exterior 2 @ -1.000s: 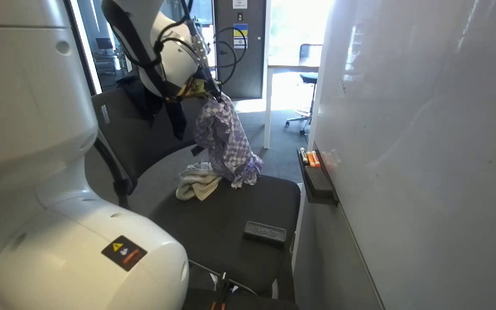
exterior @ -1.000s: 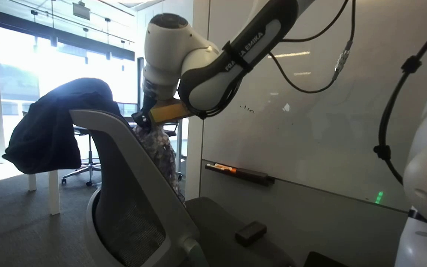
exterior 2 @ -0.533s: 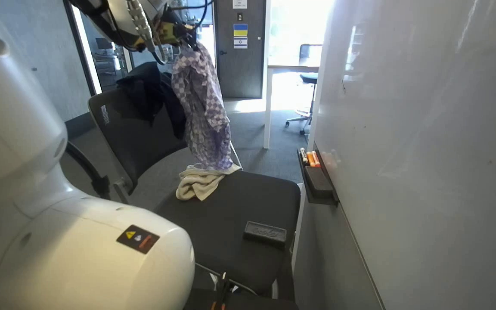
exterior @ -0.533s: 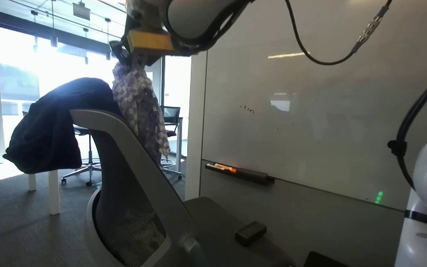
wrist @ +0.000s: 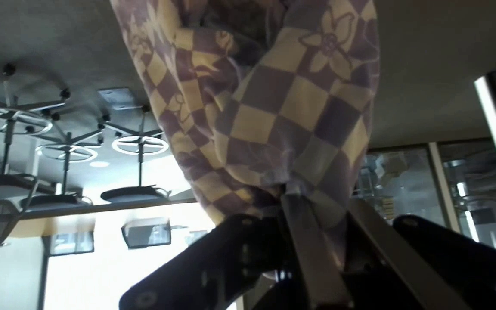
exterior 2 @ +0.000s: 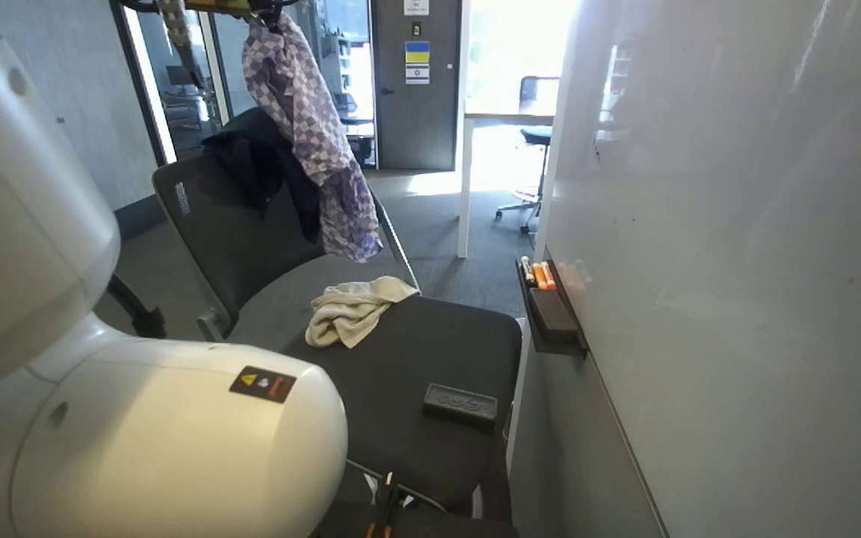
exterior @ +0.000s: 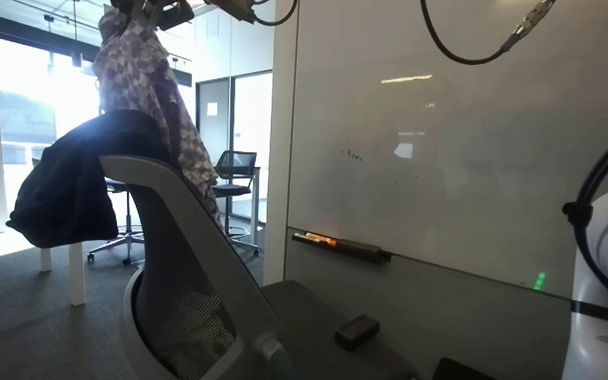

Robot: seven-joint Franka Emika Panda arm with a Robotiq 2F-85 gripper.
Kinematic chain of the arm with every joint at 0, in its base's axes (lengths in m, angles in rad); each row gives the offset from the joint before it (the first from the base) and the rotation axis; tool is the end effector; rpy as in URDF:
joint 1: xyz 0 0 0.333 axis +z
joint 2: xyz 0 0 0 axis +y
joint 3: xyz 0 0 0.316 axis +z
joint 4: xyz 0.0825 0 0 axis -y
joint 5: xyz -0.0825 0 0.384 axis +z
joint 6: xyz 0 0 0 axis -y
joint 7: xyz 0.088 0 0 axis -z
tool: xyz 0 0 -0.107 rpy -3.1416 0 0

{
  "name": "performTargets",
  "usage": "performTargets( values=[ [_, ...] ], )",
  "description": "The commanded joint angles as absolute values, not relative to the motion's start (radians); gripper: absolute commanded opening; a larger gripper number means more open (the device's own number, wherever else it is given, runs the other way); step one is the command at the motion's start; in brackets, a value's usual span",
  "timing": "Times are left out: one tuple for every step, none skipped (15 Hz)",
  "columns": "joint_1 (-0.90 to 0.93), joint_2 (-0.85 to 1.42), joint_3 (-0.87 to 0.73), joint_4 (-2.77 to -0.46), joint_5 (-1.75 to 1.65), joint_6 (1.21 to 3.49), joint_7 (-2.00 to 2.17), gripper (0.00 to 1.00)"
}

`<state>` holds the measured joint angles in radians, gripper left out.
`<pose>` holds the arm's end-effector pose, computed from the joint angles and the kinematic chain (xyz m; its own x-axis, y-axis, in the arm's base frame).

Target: Place the clothing on the backrest of the chair then pick up the towel.

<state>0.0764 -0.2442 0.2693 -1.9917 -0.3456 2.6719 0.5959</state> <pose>0.4962 0.2084 0.6714 0.5759 -0.0371 0.8166 0.0482 -0.9957 -0.0792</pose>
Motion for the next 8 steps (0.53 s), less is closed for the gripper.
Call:
performTargets(
  values=[
    [0.164, -0.156, 0.238, -1.972, -0.093, 2.736, 0.409, 0.16],
    [0.189, -0.133, 0.237, -1.977, -0.015, 2.748, 0.353, 0.15],
    [0.214, -0.107, 0.237, -1.97, 0.065, 2.749, 0.295, 0.15],
    [0.252, -0.089, 0.218, -1.961, 0.158, 2.735, 0.223, 0.16],
    [0.291, -0.071, 0.2, -1.945, 0.239, 2.721, 0.161, 0.16],
    [0.324, -0.055, 0.187, -1.925, 0.323, 2.698, 0.099, 0.17],
    [0.351, -0.044, 0.176, -1.908, 0.407, 2.676, 0.035, 0.16],
    [0.349, -0.043, 0.231, -1.93, 0.478, 2.692, -0.005, 0.17]
  ],
)
